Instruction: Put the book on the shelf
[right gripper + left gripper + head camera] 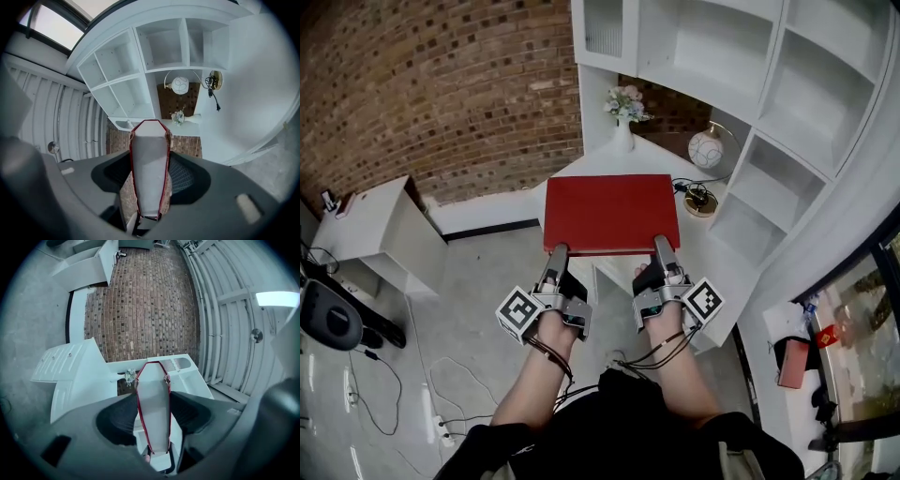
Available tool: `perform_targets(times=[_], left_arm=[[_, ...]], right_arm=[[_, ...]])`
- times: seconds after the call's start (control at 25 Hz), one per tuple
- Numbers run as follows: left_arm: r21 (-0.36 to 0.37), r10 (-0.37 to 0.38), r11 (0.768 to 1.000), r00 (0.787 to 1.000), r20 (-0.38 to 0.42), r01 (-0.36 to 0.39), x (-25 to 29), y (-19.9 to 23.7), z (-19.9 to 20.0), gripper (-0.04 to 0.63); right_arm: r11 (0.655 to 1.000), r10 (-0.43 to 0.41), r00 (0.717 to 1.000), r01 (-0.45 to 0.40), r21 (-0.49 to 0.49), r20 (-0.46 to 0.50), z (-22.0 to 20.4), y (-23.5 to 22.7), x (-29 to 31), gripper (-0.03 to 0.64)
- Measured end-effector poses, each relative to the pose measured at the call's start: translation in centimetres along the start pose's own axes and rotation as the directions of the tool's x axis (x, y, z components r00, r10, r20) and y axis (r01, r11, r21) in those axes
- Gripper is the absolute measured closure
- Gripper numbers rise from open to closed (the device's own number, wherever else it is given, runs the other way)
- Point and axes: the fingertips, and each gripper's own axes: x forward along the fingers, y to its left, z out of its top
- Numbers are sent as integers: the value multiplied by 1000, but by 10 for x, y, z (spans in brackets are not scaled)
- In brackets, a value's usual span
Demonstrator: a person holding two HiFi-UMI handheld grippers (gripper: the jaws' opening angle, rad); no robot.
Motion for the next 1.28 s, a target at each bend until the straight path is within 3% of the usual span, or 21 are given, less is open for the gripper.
perform_targets(times=[0.4, 0.76, 1.04, 1.28], left_arm=[[-10, -42, 999, 995, -88, 41, 158, 8, 3, 374], [-38, -105, 994, 977, -184, 100, 232, 0, -26, 374], [-80, -140, 989, 948, -285, 122, 281, 9, -45, 374], [-120, -173, 984, 896, -410, 135, 328, 16, -48, 374]], right_arm=[[1000, 25, 996, -23, -19, 90, 83, -12, 110, 370], [997, 53, 981, -42, -65, 188, 141, -6, 132, 370], [993, 55, 956, -24, -112, 288, 172, -9, 138, 370], [989, 71, 910, -12, -146, 408, 183, -12, 151, 370]])
